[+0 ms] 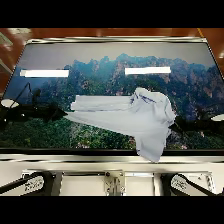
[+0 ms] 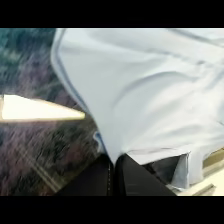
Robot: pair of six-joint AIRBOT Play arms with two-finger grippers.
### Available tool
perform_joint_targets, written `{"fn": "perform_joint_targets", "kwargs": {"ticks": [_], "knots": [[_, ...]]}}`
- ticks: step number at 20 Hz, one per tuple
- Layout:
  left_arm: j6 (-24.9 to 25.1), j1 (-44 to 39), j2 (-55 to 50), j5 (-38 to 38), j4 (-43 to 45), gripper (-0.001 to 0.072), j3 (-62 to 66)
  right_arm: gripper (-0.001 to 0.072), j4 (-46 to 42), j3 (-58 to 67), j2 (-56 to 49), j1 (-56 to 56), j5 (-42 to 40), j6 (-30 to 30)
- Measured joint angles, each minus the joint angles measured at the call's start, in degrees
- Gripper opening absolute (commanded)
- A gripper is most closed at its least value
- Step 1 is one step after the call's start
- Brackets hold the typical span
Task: Fold the shirts.
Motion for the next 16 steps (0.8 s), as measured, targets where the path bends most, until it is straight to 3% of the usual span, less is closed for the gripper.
{"fn": "perform_joint_targets", "kwargs": {"ticks": [4, 7, 12, 16], "knots": [[2.8, -0.4, 5.8, -1.8, 0.0, 0.0035, 16.6, 0.0056, 4.3, 15.3, 12.3, 0.1, 7.0, -4.5], [4.0, -0.6, 12.6, -0.9, -0.4, 0.0035, 34.5, 0.0056, 9.5, 30.9, 21.5, 0.0, 6.1, -6.0], [-0.7, -0.6, 22.8, 5.7, 3.3, 0.0035, 57.1, 0.0056, 10.5, 53.4, 33.0, 0.0, -1.6, -1.8], [-6.4, -0.6, 27.9, 2.4, 13.7, 0.0035, 63.1, 0.0056, 4.2, 61.7, 36.5, 0.0, -3.5, 3.4]]}}
